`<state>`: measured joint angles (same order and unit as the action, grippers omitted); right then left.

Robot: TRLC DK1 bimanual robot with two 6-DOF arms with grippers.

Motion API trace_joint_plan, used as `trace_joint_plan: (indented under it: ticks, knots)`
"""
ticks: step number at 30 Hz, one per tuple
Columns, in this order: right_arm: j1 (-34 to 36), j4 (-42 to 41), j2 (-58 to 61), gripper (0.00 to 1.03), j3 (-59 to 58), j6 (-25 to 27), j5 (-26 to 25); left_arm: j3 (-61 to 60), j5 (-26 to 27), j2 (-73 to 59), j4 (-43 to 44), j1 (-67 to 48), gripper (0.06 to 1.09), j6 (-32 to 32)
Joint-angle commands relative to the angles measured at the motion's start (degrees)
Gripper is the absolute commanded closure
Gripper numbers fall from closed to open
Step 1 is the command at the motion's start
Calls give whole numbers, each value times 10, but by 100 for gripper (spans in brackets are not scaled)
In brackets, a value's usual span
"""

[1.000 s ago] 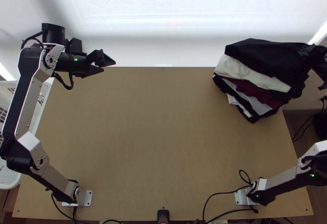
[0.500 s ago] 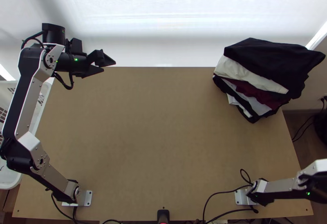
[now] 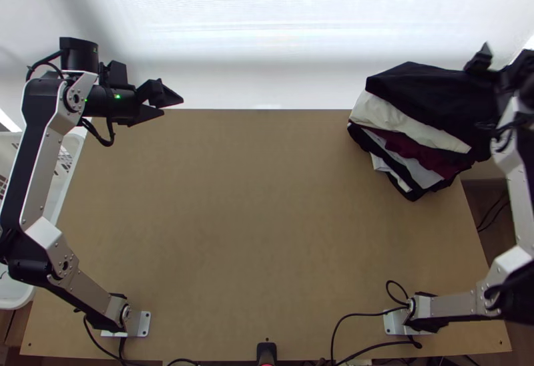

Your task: Fold the t-shirt

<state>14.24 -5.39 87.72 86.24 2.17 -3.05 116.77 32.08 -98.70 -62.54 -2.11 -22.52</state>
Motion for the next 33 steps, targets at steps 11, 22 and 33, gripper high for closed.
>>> trace_joint_plan:
  ticks: [11,22,33]
  knots:
    - [18,-165,75,5,-215,20,-27,2,-1,23,-8,10,9,-9]
    - [32,-195,69,5,-243,23,-34,6,-1,19,-7,1,9,-11]
    - [-34,-115,8,5,-35,20,-78,6,-1,24,-7,5,9,-11]
